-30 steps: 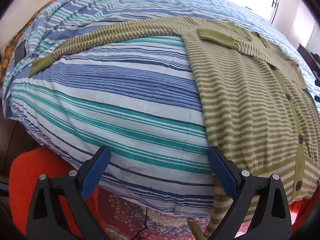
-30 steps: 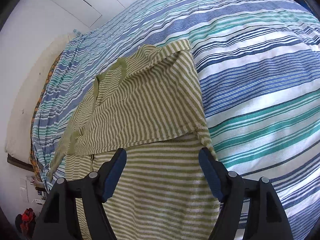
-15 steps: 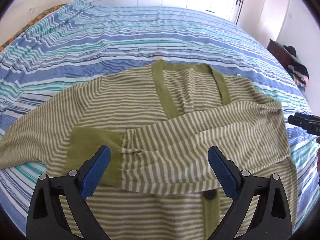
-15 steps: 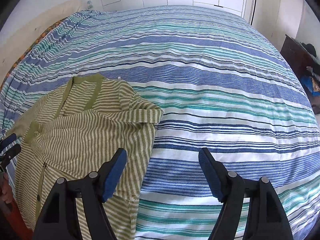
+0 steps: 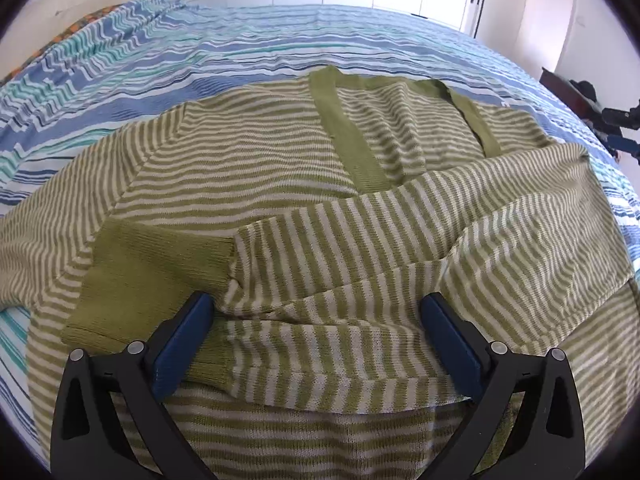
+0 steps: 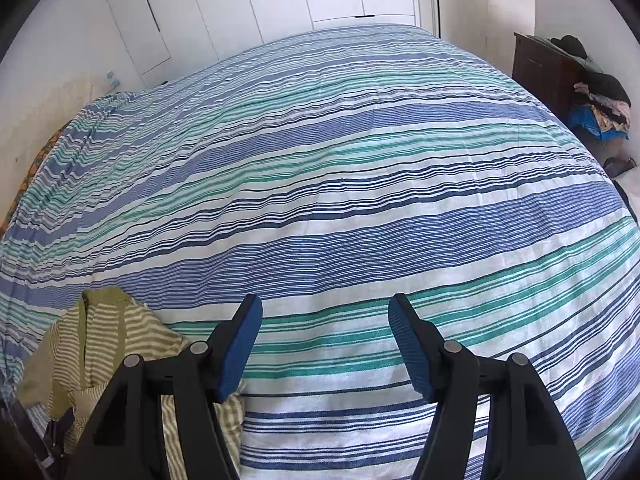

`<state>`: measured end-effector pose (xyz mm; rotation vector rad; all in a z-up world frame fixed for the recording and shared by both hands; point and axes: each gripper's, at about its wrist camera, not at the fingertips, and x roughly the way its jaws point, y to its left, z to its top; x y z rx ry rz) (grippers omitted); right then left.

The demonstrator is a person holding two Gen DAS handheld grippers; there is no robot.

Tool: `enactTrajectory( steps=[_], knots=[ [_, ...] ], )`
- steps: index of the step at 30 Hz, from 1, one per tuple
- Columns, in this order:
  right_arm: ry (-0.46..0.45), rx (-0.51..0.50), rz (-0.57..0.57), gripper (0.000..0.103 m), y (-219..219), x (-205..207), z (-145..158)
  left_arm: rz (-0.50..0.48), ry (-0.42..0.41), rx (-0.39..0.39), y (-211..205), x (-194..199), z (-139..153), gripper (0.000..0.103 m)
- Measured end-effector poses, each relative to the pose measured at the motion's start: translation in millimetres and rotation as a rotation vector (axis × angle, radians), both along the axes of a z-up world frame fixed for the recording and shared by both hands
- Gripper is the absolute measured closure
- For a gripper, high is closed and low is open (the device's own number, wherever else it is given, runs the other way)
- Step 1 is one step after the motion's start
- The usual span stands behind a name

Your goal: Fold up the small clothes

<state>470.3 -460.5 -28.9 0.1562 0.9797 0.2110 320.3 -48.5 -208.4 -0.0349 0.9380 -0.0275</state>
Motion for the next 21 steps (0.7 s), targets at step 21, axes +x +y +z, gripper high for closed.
enactTrajectory(
  steps=[21],
  knots=[
    [-0.06,0.094,-0.069,0.015,31.8,-285.7,3.5,0.162,0.146,-0.063,168.1,-149.1,33.5,0.001]
  ],
)
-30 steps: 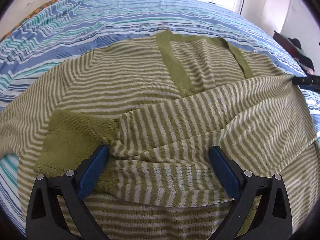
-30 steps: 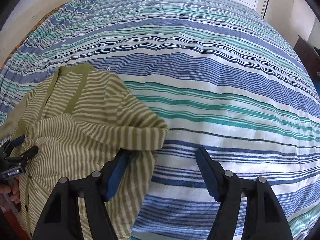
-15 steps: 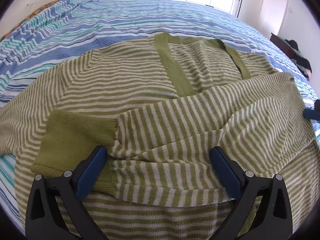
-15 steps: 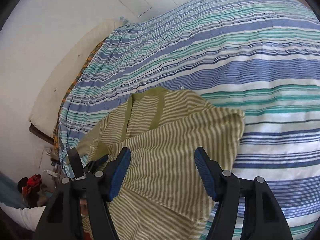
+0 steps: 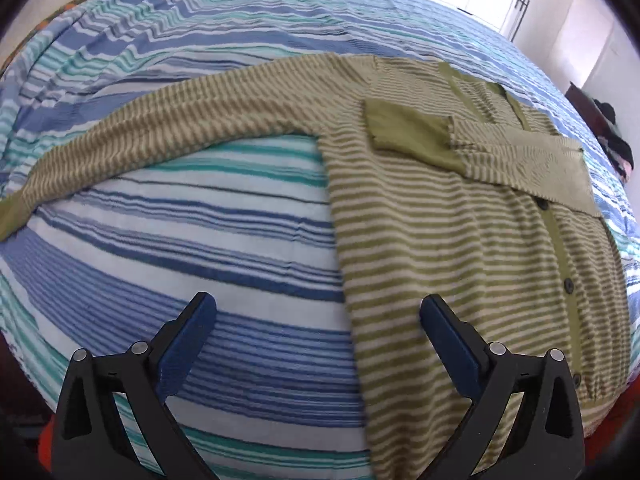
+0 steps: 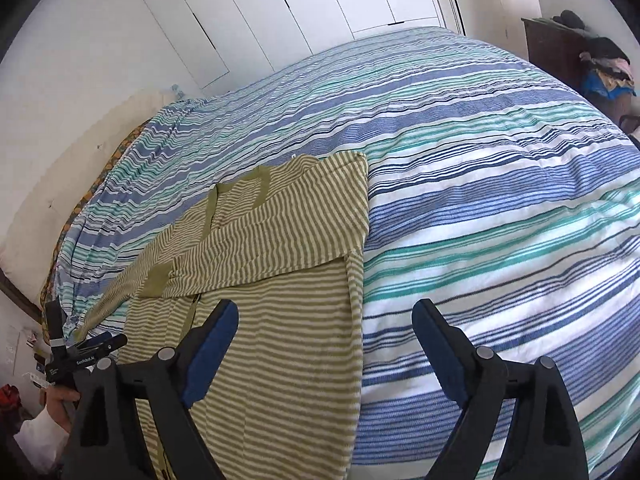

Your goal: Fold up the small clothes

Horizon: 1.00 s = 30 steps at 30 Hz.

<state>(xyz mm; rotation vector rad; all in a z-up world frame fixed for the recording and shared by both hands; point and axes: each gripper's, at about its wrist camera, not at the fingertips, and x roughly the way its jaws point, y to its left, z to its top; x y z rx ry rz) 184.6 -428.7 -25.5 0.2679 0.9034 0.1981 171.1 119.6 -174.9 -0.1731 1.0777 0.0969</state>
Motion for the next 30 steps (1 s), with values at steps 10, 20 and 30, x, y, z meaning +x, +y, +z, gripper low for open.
enactTrajectory(
  steps=[10,20,30],
  knots=[
    [-0.05,-0.194,-0.035,0.015,37.6,-75.1,-14.5,0.005,-0.153,0.075,5.8,-39.5,-28.2,0.001],
    [-0.008,-0.274,0.013,0.015,50.1,-86.5,-37.7,0.012,-0.158,0.081,10.7,-42.3,-25.9,0.0],
    [-0.022,-0.274,0.027,0.015,48.6,-89.7,-35.5,0.012,-0.087,0.048,16.3,-38.7,-16.1,0.0]
  ],
)
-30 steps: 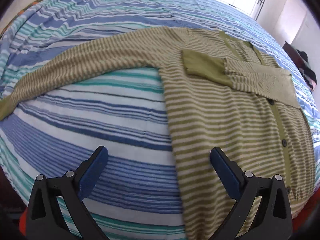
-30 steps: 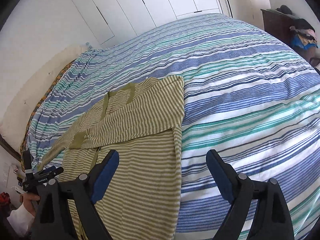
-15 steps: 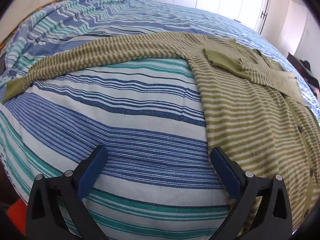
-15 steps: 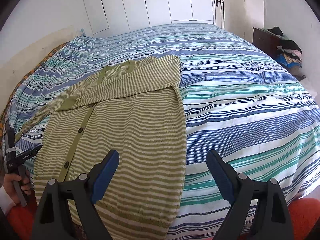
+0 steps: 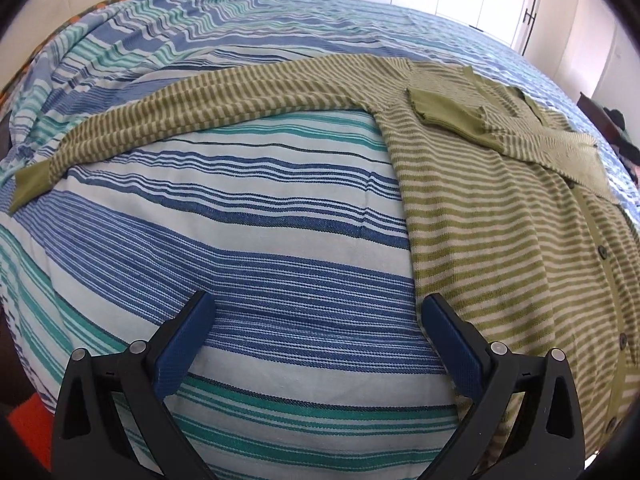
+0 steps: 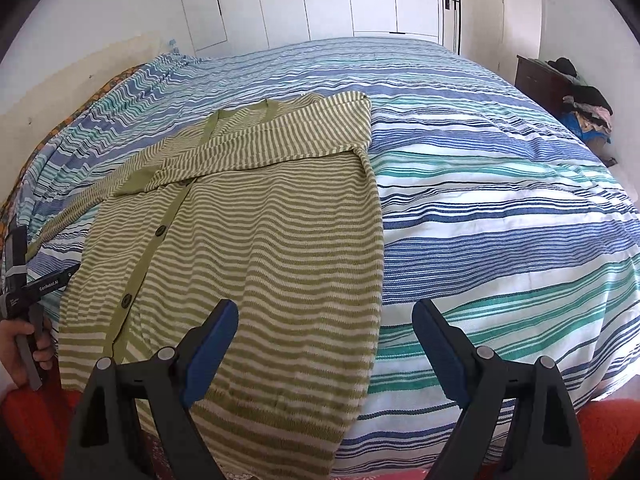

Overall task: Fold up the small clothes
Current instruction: 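Grasp the other green cuff with the left gripper and fold it across the body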

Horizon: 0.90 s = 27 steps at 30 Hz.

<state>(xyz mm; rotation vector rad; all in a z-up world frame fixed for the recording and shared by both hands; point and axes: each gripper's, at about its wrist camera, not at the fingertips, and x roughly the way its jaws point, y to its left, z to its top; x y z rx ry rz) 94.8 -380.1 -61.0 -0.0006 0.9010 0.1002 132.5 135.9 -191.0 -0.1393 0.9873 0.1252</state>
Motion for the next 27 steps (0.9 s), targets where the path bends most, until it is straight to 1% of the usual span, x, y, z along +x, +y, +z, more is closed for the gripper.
enactTrajectory(
  steps=[2,3,6,9,11,14,16,18,21,22,23,27],
  knots=[
    [-0.01,0.002,0.009,0.015,0.8,-2.2,2.3,0.031,0.002,-0.067,10.5,-7.8,9.7,0.0],
    [-0.015,0.001,0.014,0.015,1.2,-2.9,3.3,0.055,-0.01,-0.109,18.8,-13.1,15.3,0.001],
    [-0.02,-0.007,0.028,0.015,3.6,-4.1,4.0,0.17,-0.082,-0.253,58.3,-31.2,30.6,0.001],
    [-0.012,-0.013,0.038,0.015,7.2,-3.0,1.8,0.323,-0.142,-0.397,114.9,-43.4,37.3,0.001],
    [-0.011,-0.015,0.044,0.015,9.6,-2.1,1.2,0.436,-0.187,-0.489,159.6,-52.4,38.1,0.001],
    [-0.008,-0.028,0.062,0.015,15.1,-1.6,0.2,0.594,-0.252,-0.596,223.9,-66.8,37.4,0.002],
    [0.002,-0.043,0.077,0.015,19.9,-1.0,-2.9,0.68,-0.28,-0.622,259.4,-73.6,34.2,0.002],
    [0.014,-0.058,0.089,0.015,24.6,-0.2,-6.4,0.739,-0.277,-0.634,285.1,-72.7,27.9,0.003],
    [0.031,-0.076,0.103,0.015,30.5,1.7,-11.4,0.773,-0.254,-0.705,310.3,-60.6,11.2,0.009],
    [0.037,-0.081,0.108,0.015,32.4,2.2,-12.9,0.793,-0.246,-0.718,316.5,-55.7,6.1,0.016],
    [0.042,-0.086,0.111,0.015,34.2,2.7,-14.2,0.809,-0.241,-0.727,321.1,-52.1,2.0,0.018],
    [0.06,-0.106,0.126,0.015,40.9,6.0,-18.0,0.845,-0.259,-0.745,333.9,-36.3,-5.6,0.02]
  ],
)
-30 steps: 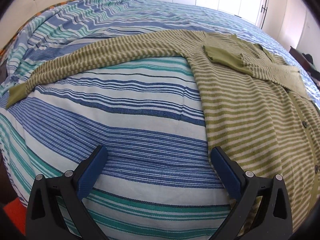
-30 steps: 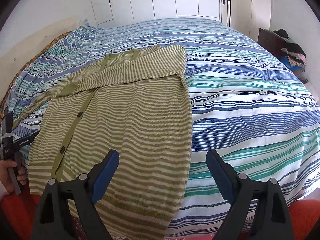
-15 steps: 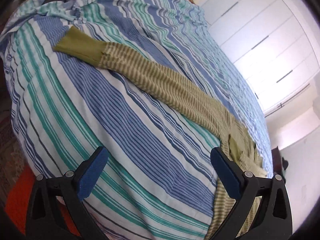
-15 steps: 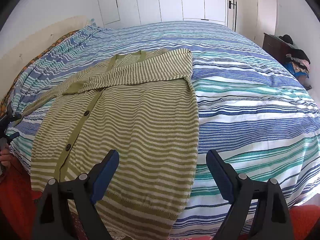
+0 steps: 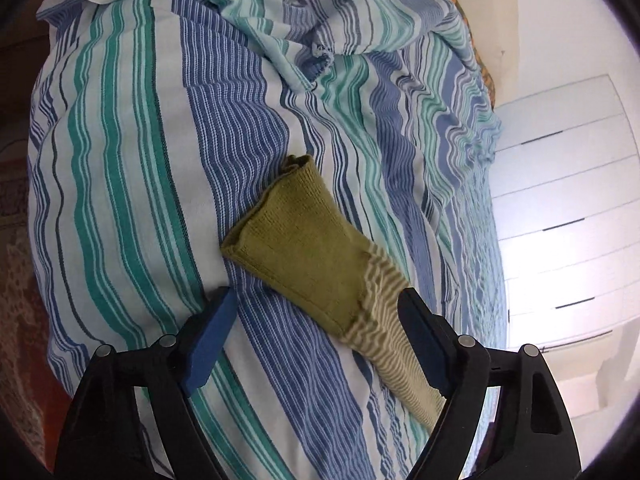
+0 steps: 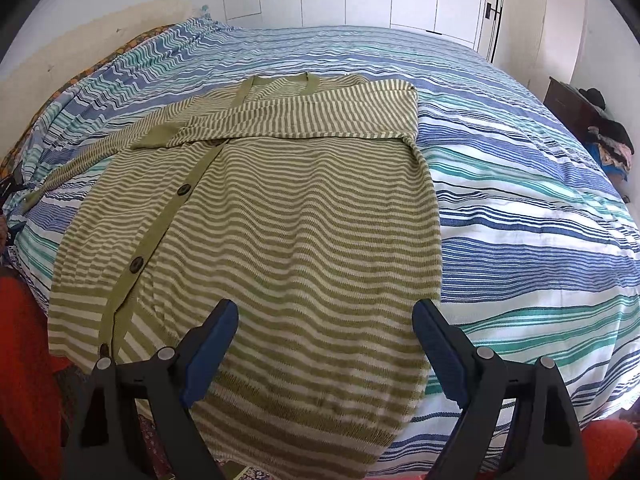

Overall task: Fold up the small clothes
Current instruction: 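Grasp the other green cuff with the left gripper and fold it across the body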

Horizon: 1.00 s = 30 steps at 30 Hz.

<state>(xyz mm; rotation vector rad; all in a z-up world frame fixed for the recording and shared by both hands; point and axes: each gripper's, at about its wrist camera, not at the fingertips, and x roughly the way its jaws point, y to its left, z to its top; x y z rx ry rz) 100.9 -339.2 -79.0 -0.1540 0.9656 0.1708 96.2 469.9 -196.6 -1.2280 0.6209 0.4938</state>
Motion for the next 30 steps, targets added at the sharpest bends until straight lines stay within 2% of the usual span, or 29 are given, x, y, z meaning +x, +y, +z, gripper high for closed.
enactTrajectory(
  steps=[2,3,5,6,7,11,14,16,19,22,24,26,28,30],
  knots=[
    [0.012,-0.008,0.006,0.015,2.9,1.2,-2.8,0.012,-0.009,-0.003,7.1,5.8,0.6,0.025],
    [0.018,-0.01,0.009,0.015,3.8,1.9,-4.4,0.019,-0.005,-0.007,10.1,7.4,0.0,0.031],
    [0.029,-0.011,0.015,0.015,6.2,3.1,-7.5,0.035,0.008,-0.018,17.3,9.0,-2.9,0.057],
    [0.033,-0.01,0.017,0.015,7.4,3.5,-9.0,0.03,0.021,-0.021,20.1,9.9,-3.8,0.095],
    [0.037,-0.006,0.02,0.015,8.2,3.6,-10.3,0.021,0.036,-0.022,22.0,10.7,-3.1,0.1],
    [0.036,0.013,0.032,0.015,11.6,3.0,-10.7,-0.021,0.045,0.085,9.9,13.9,33.6,0.101],
    [0.022,0.059,0.03,0.015,8.9,2.9,-5.9,-0.156,0.028,0.221,-26.3,41.4,86.5,0.101],
    [0.011,0.09,0.026,0.015,6.2,3.5,-1.6,-0.285,-0.008,0.324,-67.9,70.5,130.7,0.101],
    [-0.009,0.139,0.02,0.015,1.0,4.2,5.0,-0.516,-0.088,0.461,-157.6,121.3,199.5,0.101],
    [-0.027,0.189,0.016,0.015,-5.3,4.9,12.0,-0.734,-0.188,0.534,-262.8,166.8,250.8,0.101],
    [-0.041,0.217,0.011,0.015,-11.3,5.5,16.8,-0.867,-0.244,0.528,-333.3,192.1,268.2,0.101],
    [-0.051,0.244,-0.001,0.015,-19.1,5.3,20.7,-0.97,-0.267,0.528,-400.2,214.7,272.4,0.101],
    [-0.059,0.277,-0.026,0.015,-30.3,5.8,24.4,-1.053,-0.262,0.56,-463.5,229.2,264.8,0.101],
    [-0.063,0.317,-0.059,0.015,-43.3,7.5,27.2,-1.117,-0.241,0.553,-514.2,245.0,246.9,0.101]
  ],
)
